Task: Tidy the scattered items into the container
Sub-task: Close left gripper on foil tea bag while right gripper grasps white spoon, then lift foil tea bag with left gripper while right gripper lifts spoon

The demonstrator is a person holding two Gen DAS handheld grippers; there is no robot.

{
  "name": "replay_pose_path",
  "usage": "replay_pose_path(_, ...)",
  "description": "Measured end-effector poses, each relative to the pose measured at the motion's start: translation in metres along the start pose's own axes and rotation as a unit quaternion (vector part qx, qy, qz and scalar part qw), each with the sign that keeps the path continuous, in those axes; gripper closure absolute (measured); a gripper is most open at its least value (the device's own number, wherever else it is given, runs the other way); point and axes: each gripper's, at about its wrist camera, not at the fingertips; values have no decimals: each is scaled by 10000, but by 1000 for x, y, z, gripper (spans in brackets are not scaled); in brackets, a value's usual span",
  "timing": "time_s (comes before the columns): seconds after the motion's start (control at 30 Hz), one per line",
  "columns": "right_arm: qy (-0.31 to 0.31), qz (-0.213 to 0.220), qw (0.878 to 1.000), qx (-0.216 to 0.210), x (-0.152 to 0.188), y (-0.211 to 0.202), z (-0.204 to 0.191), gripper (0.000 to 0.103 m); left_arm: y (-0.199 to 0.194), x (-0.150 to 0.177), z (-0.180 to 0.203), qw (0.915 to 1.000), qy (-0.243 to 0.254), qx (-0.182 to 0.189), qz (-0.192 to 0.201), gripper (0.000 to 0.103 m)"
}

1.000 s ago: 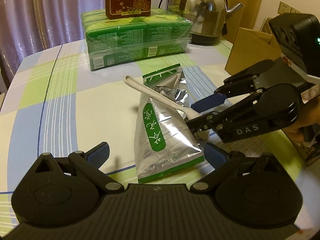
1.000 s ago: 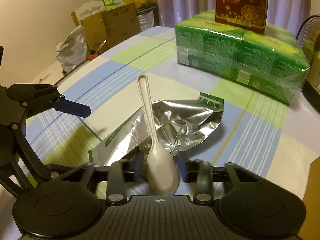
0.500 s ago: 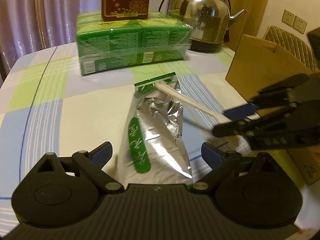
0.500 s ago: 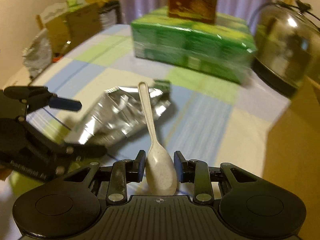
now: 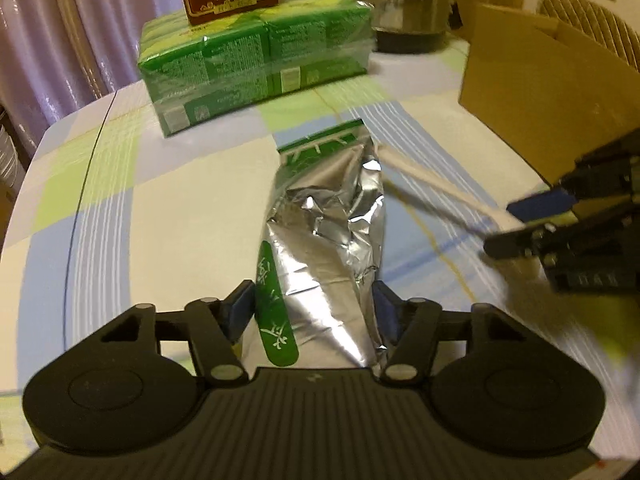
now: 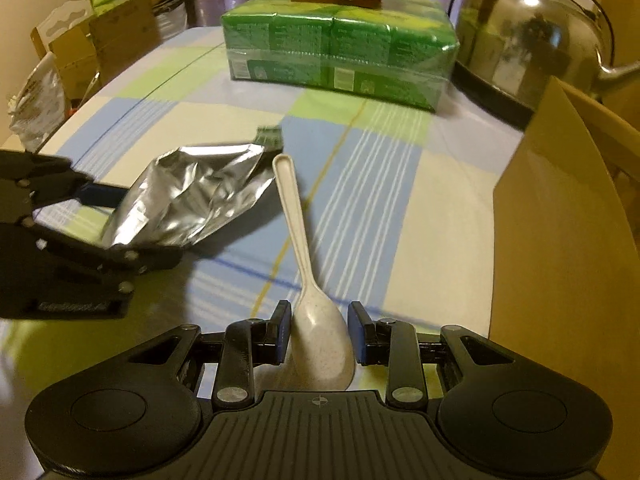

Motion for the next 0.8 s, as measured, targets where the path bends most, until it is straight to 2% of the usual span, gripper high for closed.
replay_pose_path(0.23,264,-210,9994,-109,37,-28,1,75,-47,36,34,9981,367,354,-334,49)
replay_pose_path(0.4,424,-414,9982,-110,76,-57,11,75,-87,72,61,9971,322,564,-403,49)
replay_pose_path(0.5,549,-526,9970,-137,104,-76,16,75,-103,86,77,9972,265,565,-415,48)
replay_pose_path(0.6,502,-551,9971,-160,132,-94,15,75,-114,96,95,9969,355,577,-412,41)
replay_pose_path(0.67,431,-480,9977,-202,147,-103,15,66,-118,100,102,9972,335,580,-339,35)
replay_pose_path(0.73,261,-309,9990,-163,160,-111,15,30,-123,103,106,9975,283,598,-227,30)
replay_pose_path(0.8,-28,-102,9999,-134,171,-117,16,28,-128,104,106,9979,210,601,-119,28)
Point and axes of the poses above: each gripper's, at about its wrist camera, not at the fingertips, and y roughly the way its jaws point, z to its right, x to its underside, and after that the axes turned 14 degrees about y, right-handed
